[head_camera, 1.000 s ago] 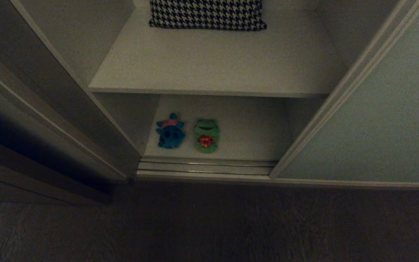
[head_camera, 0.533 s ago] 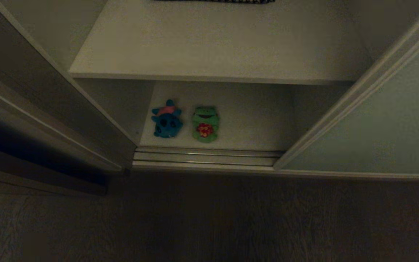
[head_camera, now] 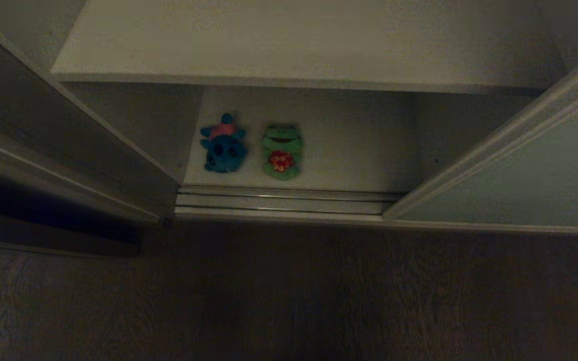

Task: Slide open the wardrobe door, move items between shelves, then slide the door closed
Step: Place the blue doll on the higher shelf

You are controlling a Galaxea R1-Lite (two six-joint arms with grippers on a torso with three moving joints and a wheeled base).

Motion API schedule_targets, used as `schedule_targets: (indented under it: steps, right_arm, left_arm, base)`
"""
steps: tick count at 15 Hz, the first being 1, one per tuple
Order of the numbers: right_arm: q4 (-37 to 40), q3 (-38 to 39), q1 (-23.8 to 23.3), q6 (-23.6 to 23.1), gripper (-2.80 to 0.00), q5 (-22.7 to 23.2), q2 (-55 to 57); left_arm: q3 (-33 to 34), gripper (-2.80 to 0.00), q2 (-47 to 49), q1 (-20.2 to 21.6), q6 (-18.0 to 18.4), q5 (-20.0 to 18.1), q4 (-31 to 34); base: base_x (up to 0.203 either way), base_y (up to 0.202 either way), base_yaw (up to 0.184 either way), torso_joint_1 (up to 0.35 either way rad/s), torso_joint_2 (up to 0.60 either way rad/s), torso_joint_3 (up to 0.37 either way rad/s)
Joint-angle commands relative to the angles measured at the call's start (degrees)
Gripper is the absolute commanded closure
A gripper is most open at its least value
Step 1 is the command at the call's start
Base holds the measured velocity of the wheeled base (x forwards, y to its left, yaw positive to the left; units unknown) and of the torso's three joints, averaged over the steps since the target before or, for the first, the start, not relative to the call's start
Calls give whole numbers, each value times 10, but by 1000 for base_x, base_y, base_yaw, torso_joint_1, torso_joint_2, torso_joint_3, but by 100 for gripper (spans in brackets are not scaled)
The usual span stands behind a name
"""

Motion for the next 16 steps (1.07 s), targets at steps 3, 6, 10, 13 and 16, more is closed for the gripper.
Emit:
schedule_targets:
  steps: [3, 6, 10, 13, 16]
  right_arm:
    - [0, 0, 0, 0, 0, 0, -2]
    - [0, 0, 0, 0, 0, 0, -2]
    - [0, 0, 0, 0, 0, 0, -2]
    - [0, 0, 0, 0, 0, 0, -2]
    - [0, 0, 0, 0, 0, 0, -2]
  left_arm:
    - [0, 0, 1, 0, 0, 0, 1]
    - [2, 0, 1, 0, -1, -1, -6]
    - [3, 0, 1, 0, -3, 1, -7]
    - [3, 0, 1, 0, -5, 1, -7]
    - [3, 0, 1, 0, -6, 1, -7]
  base:
    - [0, 0, 0, 4, 1, -197]
    - [0, 0, 0, 0, 4, -198]
    - [0, 0, 0, 4, 1, -165]
    - [0, 0, 0, 4, 1, -27]
    - [0, 0, 0, 0, 0, 0]
